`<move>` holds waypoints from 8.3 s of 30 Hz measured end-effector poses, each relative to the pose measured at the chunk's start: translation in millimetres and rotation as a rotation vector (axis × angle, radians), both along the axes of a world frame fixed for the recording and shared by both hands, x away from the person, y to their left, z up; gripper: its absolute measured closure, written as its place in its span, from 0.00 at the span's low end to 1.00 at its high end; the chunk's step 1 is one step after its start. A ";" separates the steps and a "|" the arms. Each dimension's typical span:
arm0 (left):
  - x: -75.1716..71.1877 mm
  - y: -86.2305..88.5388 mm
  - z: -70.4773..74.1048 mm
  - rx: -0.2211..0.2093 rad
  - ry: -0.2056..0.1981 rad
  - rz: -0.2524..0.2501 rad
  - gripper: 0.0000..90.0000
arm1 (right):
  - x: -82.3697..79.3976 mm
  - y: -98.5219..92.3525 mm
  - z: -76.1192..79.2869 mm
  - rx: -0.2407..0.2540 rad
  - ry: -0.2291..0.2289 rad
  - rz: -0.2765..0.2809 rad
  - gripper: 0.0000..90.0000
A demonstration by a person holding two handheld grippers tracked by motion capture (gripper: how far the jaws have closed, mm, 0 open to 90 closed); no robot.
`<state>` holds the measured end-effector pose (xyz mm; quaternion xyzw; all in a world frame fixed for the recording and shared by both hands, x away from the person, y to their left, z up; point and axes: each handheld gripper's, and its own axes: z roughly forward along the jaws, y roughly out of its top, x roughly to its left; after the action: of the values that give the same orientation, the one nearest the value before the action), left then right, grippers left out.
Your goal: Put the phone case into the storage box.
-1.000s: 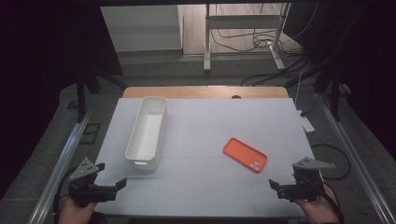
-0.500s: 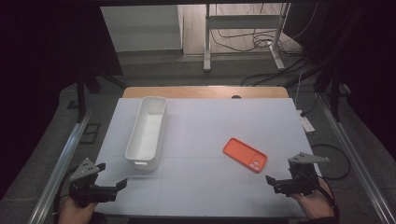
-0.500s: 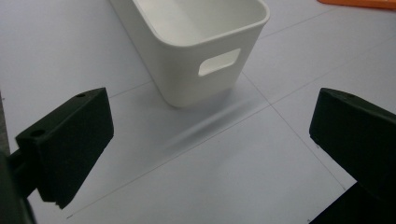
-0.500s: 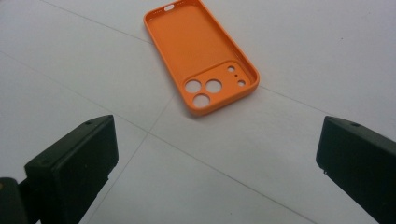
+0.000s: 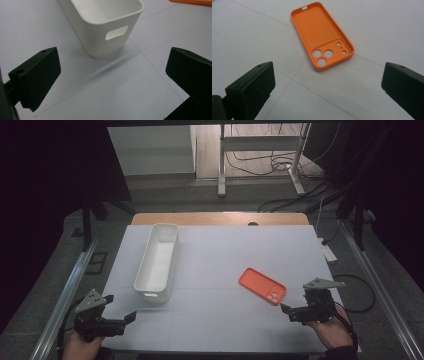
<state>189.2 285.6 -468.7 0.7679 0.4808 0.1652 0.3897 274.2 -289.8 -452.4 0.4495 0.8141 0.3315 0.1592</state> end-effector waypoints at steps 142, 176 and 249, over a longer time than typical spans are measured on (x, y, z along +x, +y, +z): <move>2.3 -6.7 -0.7 0.049 0.010 -0.043 0.02 | 109.9 124.7 -50.3 -0.165 0.211 0.253 0.99; 3.8 -7.7 -0.5 0.048 0.010 -0.050 0.02 | 63.5 113.8 -46.3 -0.196 0.289 0.374 0.99; 5.2 -9.4 -0.9 0.062 0.014 -0.054 0.03 | 114.1 58.1 -46.0 -0.102 0.207 0.061 0.99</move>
<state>194.3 276.2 -469.6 0.7935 0.4572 0.1643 0.3666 388.2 -231.8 -498.4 0.4477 0.8554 0.2458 0.0868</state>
